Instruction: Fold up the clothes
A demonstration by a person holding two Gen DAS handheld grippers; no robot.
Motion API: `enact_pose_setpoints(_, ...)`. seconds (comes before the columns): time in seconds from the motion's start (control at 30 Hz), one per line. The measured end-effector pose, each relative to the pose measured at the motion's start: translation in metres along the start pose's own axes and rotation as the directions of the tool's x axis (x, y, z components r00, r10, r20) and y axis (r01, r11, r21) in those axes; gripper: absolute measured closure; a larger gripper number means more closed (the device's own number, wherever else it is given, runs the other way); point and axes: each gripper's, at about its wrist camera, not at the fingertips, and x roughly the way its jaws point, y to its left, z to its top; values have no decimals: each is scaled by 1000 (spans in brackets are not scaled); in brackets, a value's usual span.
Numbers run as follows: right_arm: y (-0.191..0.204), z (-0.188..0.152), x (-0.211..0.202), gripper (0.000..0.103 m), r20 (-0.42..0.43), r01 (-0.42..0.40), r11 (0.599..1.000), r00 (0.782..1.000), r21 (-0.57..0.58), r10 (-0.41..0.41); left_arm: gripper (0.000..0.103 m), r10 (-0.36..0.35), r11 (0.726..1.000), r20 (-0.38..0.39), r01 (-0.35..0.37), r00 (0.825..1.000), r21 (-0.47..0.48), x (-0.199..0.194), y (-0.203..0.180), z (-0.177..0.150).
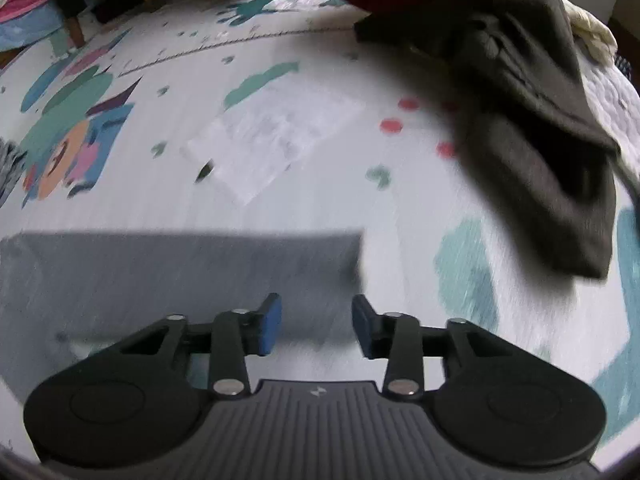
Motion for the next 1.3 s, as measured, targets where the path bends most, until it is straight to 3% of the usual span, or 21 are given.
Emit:
enact_pose_setpoints(0.13,-9,13,20,58,21,-22,999,1000,-33,22,58,-54,998,-39,55,998,10,27,8,6)
enact_pose_setpoints(0.27,-15,16,38,55,42,-26,999,999,-31,27,85,-141,990,-87,142,986,1,51,13,9)
enact_pose_setpoints(0.33,-17,14,45,56,54,-37,999,998,-18,38,84,-103,994,-102,105,989,17,63,10,11)
enact_pose_setpoints(0.4,-12,9,53,56,43,0,999,999,-52,2,77,-80,997,-86,80,993,7,69,7,15)
enact_pose_setpoints(0.53,-3,-4,56,58,59,9,994,998,-105,-3,73,-76,988,-70,66,995,-138,71,17,19)
enact_pose_setpoints(0.57,-3,-5,55,61,59,-1,995,998,-97,6,70,-90,983,-61,79,994,-163,70,21,18)
enact_pose_setpoints(0.6,-5,-4,55,71,54,-18,996,998,-83,23,64,-89,980,-54,78,995,-182,67,25,16)
enact_pose_setpoints(0.63,-6,-3,53,75,53,-26,997,998,-77,30,57,-68,980,-30,61,997,-187,62,29,15)
enact_pose_setpoints(0.77,-16,-1,43,74,112,-36,999,993,-21,38,59,11,986,82,3,997,-164,38,34,9)
enact_pose_setpoints(0.8,-19,0,40,73,132,-35,999,991,2,35,59,6,989,113,11,994,-149,32,33,8)
enact_pose_setpoints(0.9,-19,1,36,77,167,-63,998,984,14,59,61,-201,974,138,214,970,-80,30,23,1)
enact_pose_setpoints(0.93,-15,2,36,81,170,-77,997,982,-5,76,62,-223,974,115,227,968,-15,34,14,-2)
enact_pose_setpoints(1.0,-2,2,41,81,145,-105,992,983,-74,115,63,-154,983,45,149,987,111,48,-8,-11)
enact_pose_setpoints(1.07,15,-3,56,81,65,-56,982,995,-178,69,60,-56,976,63,42,996,215,56,-23,-19)
enact_pose_setpoints(1.1,21,-6,58,82,77,-23,973,996,-229,42,52,12,964,67,-29,998,263,59,-29,-18)
enact_pose_setpoints(1.13,25,-7,59,81,93,0,967,995,-255,25,38,48,963,62,-63,997,262,62,-29,-15)
enact_pose_setpoints(1.17,26,-7,61,81,98,6,967,995,-254,20,38,71,966,54,-82,996,244,64,-26,-11)
enact_pose_setpoints(1.23,25,0,62,81,90,-3,973,996,-230,24,38,46,978,-5,-44,999,205,66,-16,0)
enact_pose_setpoints(1.3,23,5,55,81,104,-17,974,994,-224,41,43,76,945,3,-73,997,320,60,-19,10)
